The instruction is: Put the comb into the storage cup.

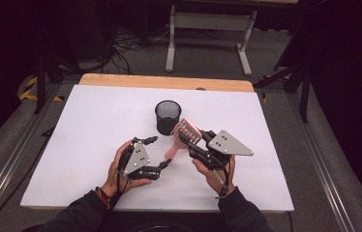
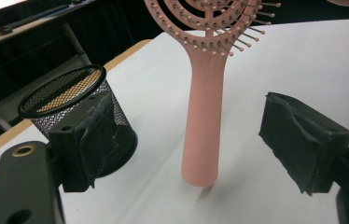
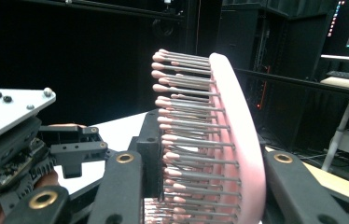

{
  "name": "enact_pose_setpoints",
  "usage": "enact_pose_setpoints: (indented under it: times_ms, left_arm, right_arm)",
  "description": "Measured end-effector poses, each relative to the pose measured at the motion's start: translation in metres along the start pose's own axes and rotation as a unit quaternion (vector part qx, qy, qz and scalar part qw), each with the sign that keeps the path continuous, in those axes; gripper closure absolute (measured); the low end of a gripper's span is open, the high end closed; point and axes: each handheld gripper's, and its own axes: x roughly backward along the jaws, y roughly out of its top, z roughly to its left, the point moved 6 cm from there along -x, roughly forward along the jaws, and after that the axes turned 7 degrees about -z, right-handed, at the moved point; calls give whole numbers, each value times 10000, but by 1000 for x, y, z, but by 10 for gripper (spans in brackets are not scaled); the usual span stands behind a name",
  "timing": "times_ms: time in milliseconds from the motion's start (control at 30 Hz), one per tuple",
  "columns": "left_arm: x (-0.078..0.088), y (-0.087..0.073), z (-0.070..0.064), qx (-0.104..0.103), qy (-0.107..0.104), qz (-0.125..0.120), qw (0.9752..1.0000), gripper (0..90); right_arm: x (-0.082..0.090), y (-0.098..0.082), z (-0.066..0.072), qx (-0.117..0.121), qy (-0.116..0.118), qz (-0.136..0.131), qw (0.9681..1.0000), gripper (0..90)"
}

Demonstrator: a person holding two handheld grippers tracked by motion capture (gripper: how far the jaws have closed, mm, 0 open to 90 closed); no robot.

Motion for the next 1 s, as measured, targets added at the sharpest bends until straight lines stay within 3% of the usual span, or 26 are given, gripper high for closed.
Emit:
enact_pose_setpoints:
  times_ms: [233, 1000]
  left_arm:
    - [6, 1, 4, 32, -134, -44, 9999, 133]
    - [27, 2, 21, -11, -158, -215, 9996, 84]
  right_arm:
    - [4, 4, -2, 73, -45, -47, 10000, 634]
    - [15, 15, -13, 168, -213, -199, 9994, 634]
